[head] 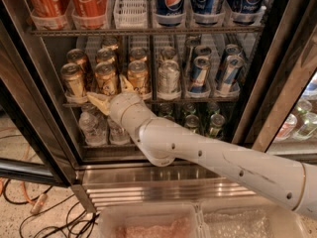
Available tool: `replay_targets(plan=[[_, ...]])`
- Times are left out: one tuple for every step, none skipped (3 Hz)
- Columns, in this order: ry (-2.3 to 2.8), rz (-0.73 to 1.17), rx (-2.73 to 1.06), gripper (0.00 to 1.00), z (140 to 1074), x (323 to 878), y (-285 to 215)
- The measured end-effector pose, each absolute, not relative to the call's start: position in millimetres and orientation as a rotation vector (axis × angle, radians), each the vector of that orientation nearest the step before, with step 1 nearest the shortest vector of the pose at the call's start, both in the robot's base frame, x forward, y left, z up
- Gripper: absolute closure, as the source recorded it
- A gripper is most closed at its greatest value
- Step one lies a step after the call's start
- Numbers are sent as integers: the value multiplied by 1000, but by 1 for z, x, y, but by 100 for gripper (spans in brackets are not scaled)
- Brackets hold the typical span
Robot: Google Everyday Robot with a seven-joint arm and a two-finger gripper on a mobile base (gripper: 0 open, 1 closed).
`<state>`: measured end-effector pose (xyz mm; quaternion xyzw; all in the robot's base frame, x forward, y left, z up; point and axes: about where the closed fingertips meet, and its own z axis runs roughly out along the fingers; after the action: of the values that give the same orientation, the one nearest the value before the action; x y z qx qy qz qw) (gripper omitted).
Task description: Pick orange can from middle shelf of fridge
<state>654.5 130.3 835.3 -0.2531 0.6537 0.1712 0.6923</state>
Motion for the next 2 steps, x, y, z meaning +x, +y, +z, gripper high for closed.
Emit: replay_targets(plan=[[1457, 380, -553, 28, 835, 661, 130], [1455, 376, -529, 31, 833, 667, 129]])
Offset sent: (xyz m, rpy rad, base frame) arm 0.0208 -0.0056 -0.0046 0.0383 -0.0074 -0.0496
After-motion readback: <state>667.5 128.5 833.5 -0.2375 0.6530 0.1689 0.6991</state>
